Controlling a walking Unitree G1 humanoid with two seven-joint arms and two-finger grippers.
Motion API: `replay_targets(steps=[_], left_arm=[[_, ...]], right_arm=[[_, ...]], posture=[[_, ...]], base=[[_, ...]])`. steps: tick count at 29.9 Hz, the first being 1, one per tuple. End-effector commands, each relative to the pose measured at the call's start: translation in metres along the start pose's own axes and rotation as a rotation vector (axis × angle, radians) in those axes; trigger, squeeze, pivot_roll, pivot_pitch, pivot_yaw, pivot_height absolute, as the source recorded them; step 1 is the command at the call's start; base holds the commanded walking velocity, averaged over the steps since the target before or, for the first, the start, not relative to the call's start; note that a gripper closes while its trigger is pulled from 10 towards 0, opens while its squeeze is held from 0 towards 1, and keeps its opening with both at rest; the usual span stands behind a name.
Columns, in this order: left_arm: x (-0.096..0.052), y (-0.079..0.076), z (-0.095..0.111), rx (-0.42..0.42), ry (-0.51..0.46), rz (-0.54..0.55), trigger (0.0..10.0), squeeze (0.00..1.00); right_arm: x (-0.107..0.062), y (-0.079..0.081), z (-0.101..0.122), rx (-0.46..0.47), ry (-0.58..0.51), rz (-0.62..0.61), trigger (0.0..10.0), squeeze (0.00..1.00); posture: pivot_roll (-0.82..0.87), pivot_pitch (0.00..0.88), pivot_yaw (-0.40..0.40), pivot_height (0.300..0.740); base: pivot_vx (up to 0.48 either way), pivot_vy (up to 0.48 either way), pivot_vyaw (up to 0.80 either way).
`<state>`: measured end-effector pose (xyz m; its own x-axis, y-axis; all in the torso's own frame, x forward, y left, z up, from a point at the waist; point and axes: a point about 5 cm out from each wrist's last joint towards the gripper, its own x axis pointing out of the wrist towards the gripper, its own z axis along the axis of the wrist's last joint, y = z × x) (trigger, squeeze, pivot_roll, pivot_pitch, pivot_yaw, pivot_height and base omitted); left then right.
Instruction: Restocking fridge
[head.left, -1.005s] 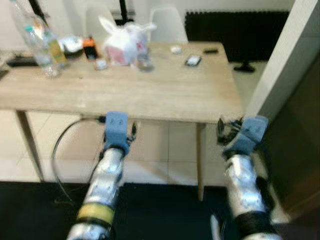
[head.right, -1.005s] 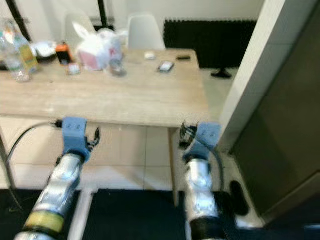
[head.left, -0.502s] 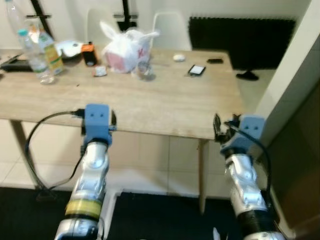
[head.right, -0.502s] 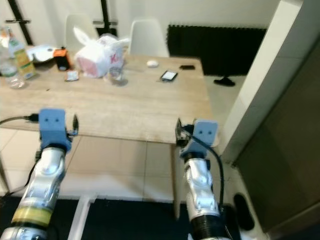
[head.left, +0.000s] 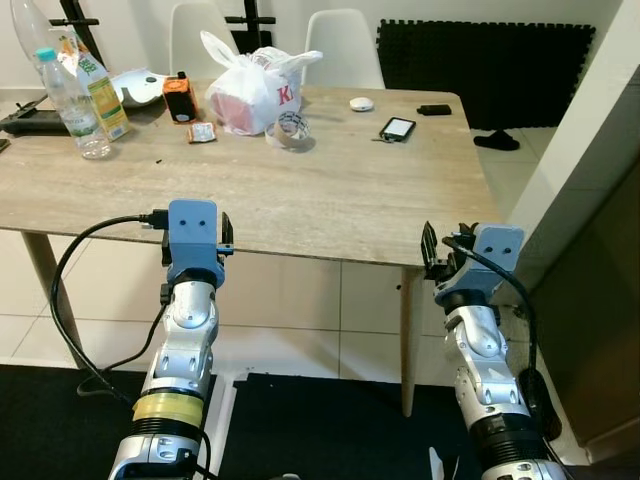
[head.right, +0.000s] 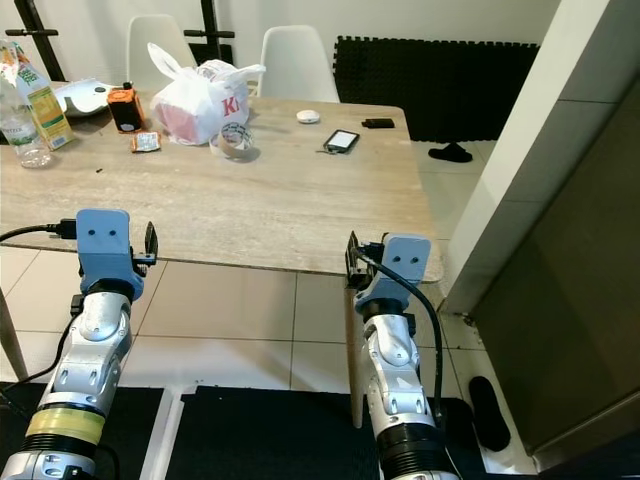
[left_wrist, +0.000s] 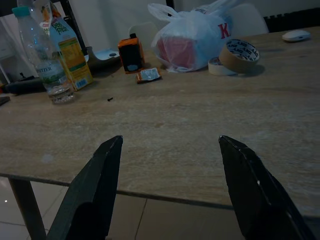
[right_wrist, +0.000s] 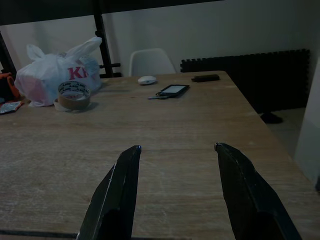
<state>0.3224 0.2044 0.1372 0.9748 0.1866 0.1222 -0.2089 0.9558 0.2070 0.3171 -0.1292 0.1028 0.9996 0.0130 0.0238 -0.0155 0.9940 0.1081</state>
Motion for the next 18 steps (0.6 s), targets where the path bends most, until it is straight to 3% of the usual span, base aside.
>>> replay_targets(steps=[1, 18], left_arm=[[0.0009, -0.0089, -0.0035, -0.022, 0.032, -0.025, 10.0, 0.00], [0.0014, -0.0092, -0.0065, -0.037, 0.055, -0.028, 10.0, 0.00]], right_arm=[[-0.0004, -0.0023, -0.0045, 0.006, 0.026, -0.015, 10.0, 0.00], [-0.0016, -0.0017, -0.0062, 0.006, 0.035, -0.014, 10.0, 0.00]], posture=[[0.04, 0.000, -0.004, 0.740], [0.04, 0.000, -0.004, 0.740]], base=[[0.000, 0.000, 0.00], [0.000, 0.311, 0.00]])
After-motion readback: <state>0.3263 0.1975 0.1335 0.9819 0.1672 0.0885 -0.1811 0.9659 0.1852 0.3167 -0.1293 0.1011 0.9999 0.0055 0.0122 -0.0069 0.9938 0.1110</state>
